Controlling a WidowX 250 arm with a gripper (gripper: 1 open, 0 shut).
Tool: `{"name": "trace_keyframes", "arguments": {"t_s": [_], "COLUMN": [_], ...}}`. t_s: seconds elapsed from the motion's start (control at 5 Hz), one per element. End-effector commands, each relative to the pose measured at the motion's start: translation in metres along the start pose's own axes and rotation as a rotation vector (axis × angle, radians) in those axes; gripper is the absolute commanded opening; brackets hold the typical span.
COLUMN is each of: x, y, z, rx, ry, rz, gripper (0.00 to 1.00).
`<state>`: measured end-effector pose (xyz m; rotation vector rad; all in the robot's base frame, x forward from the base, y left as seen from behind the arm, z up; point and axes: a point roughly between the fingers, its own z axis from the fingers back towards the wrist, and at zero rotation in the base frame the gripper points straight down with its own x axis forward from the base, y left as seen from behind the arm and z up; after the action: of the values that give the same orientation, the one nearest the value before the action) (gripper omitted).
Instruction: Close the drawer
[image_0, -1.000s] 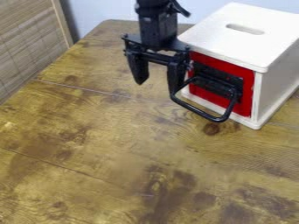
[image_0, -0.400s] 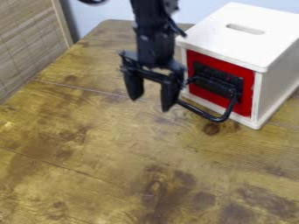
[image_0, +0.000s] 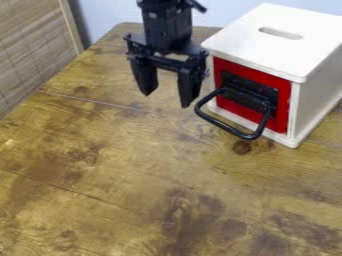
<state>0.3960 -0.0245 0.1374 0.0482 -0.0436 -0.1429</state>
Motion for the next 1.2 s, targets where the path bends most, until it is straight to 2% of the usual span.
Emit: {"name": "trace_keyframes", "arguments": {"t_s": [0.0, 0.2, 0.6, 0.8, 1.0], "x": [0.016, 0.021, 0.018, 0.004, -0.010], "y": [-0.012, -0.012, 0.012, 0.014, 0.016], "z": [0.012, -0.003, 0.030, 0.041, 0.031], "rx": [0.018, 0.017, 0.035, 0.044, 0.048], "ry": [-0.044, -0.025, -0.060, -0.086, -0.099], "rz": [0.024, 0.048, 0.067, 0.068, 0.073], "gripper": [1.00, 1.00, 1.00, 1.00, 1.00]}}
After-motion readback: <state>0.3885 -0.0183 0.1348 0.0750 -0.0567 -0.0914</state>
